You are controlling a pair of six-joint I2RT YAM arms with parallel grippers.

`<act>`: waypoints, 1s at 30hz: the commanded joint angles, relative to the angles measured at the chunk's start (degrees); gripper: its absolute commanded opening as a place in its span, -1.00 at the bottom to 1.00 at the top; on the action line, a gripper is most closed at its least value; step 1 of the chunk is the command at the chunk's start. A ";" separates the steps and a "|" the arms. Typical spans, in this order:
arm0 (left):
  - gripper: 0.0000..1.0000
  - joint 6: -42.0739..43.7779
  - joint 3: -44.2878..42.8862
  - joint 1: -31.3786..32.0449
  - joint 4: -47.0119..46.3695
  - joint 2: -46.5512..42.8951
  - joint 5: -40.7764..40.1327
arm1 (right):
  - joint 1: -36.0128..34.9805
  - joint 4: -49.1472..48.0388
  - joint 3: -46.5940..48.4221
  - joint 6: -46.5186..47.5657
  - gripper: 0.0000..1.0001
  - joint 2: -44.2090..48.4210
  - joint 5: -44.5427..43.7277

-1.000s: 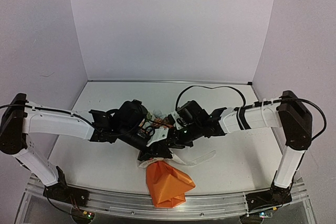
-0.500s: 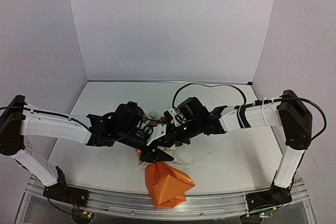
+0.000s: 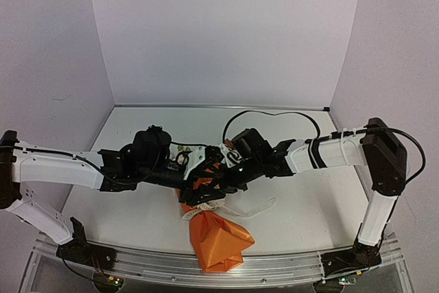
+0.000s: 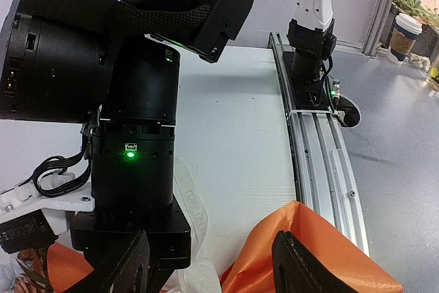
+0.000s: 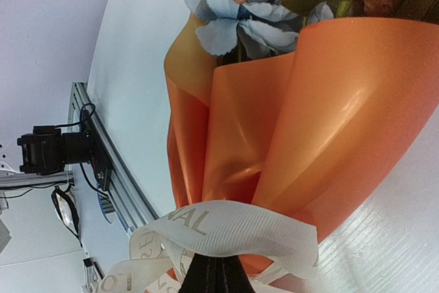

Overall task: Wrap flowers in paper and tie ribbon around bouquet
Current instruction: Cross the half-tied ribbon over the folded bouquet.

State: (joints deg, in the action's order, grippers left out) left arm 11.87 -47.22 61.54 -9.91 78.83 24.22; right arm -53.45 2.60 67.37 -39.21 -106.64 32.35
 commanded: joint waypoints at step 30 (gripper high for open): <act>-0.37 -24.77 -2.93 -9.50 11.19 5.29 -4.38 | -1.60 2.15 -2.64 3.84 -1.00 3.03 -1.36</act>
State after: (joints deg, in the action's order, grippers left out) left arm -13.39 -46.58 52.07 0.95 83.82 17.04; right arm -54.54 4.47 64.59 -36.74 -106.59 32.20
